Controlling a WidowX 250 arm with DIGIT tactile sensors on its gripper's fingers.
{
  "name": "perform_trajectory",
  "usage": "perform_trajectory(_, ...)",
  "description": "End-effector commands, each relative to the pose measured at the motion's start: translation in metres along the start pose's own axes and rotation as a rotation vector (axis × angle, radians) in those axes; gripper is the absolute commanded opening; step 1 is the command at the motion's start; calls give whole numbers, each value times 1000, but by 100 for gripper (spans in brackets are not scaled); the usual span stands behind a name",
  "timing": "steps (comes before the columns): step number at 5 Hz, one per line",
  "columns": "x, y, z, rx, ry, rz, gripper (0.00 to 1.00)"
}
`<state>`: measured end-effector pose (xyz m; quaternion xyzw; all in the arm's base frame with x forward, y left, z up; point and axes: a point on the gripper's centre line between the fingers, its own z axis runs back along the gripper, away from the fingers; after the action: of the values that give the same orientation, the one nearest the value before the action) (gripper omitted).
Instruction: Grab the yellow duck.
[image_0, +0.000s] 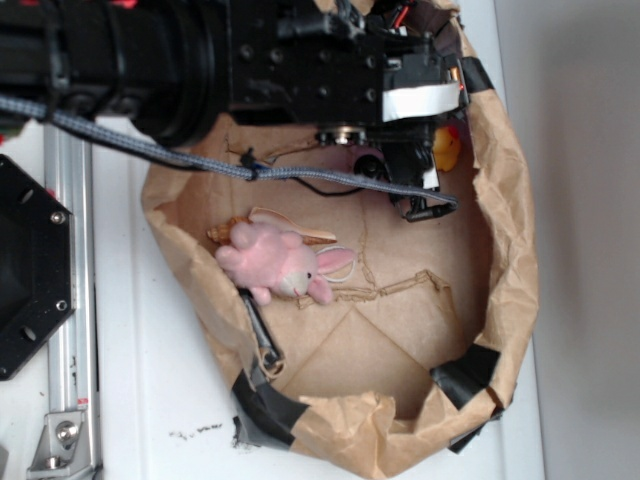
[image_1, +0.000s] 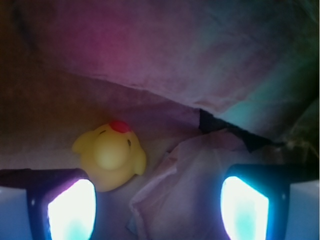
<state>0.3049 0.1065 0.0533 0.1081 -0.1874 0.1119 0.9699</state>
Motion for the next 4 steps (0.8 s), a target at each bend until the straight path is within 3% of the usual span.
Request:
perform_trajectory(1, 14, 12, 3, 52, -68, 21, 100)
perform_trajectory(4, 20, 14, -3, 75, -69, 34, 100)
